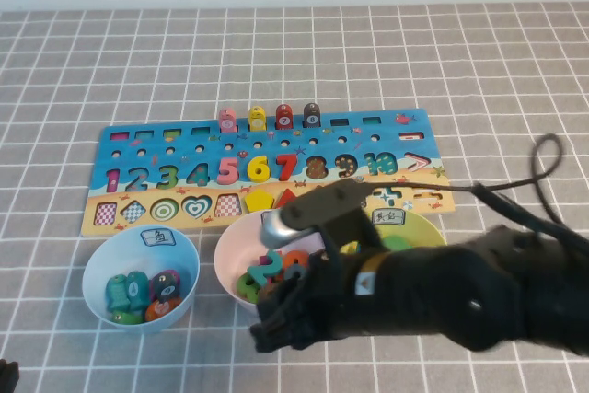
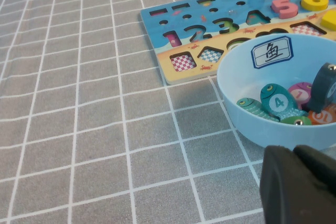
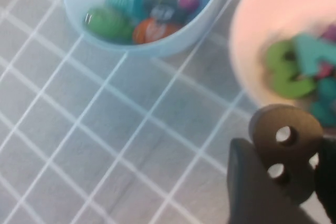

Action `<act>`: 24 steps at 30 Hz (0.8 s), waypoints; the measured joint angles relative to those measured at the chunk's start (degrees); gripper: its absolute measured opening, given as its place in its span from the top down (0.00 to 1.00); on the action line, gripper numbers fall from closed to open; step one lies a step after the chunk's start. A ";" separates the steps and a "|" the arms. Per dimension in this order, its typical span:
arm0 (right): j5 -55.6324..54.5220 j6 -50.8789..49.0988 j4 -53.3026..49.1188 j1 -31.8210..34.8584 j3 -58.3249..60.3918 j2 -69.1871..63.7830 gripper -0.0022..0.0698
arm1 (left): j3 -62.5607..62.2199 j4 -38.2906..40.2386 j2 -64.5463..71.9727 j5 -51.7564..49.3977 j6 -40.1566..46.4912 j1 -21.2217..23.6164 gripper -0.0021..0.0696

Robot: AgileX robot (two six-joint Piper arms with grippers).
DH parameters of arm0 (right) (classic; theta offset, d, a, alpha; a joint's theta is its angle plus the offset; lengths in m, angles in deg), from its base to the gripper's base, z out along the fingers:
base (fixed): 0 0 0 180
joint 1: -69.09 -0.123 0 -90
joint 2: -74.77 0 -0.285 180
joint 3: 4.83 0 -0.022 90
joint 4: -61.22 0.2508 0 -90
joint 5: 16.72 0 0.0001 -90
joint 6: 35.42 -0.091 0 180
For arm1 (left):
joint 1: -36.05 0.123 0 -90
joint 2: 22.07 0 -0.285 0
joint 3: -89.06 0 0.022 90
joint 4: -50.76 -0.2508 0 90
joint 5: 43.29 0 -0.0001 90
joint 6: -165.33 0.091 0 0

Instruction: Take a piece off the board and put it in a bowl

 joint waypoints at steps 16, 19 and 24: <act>12.55 -1.01 -1.72 0.72 -10.46 -4.27 0.66 | 0.00 0.00 0.00 0.00 0.00 0.00 0.98; 12.66 -6.13 -6.37 2.72 -10.68 -4.41 0.66 | 0.00 0.00 0.00 0.00 0.00 0.00 0.98; 15.57 -11.04 -13.10 4.09 -13.91 -5.77 0.66 | 0.00 0.00 0.00 0.00 0.00 0.00 0.98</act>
